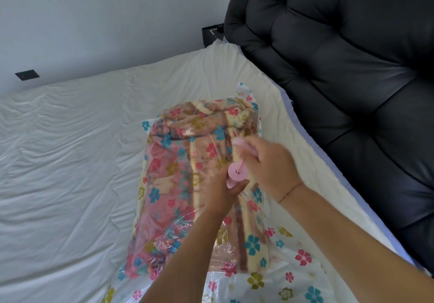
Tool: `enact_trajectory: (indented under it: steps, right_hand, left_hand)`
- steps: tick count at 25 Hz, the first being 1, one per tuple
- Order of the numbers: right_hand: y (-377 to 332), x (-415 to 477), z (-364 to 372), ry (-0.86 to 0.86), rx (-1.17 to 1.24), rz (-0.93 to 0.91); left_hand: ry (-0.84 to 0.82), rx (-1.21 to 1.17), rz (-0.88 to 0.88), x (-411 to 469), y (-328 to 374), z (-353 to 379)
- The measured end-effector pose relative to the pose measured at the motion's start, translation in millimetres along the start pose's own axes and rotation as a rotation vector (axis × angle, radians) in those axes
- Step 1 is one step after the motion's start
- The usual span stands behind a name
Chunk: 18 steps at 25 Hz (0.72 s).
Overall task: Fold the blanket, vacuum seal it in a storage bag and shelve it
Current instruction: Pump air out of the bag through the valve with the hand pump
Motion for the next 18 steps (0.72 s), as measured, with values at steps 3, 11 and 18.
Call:
enact_trajectory:
  steps: [3,11,18]
  right_hand:
    - [-26,-3,-42,0.286,0.116,-0.176]
    - [-19,-1,-25,0.184,0.225,-0.036]
    - [29,-32,54,-0.207,0.418,0.355]
  left_hand:
    - [-0.01,-0.019,-0.015,2,-3,1]
    - [0.0,-0.036,-0.004,1,-1,-3]
    - [-0.009,-0.035,0.03,-7,-3,3]
Point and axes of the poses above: each hand's wrist, its own x-axis towards the middle knuckle, its own z-axis out of the palm, y = z × x, the point moved 9 cm from there along x, towards the middle knuckle, and after that the axes turned 7 degrees about x, right-handed, at the moved point
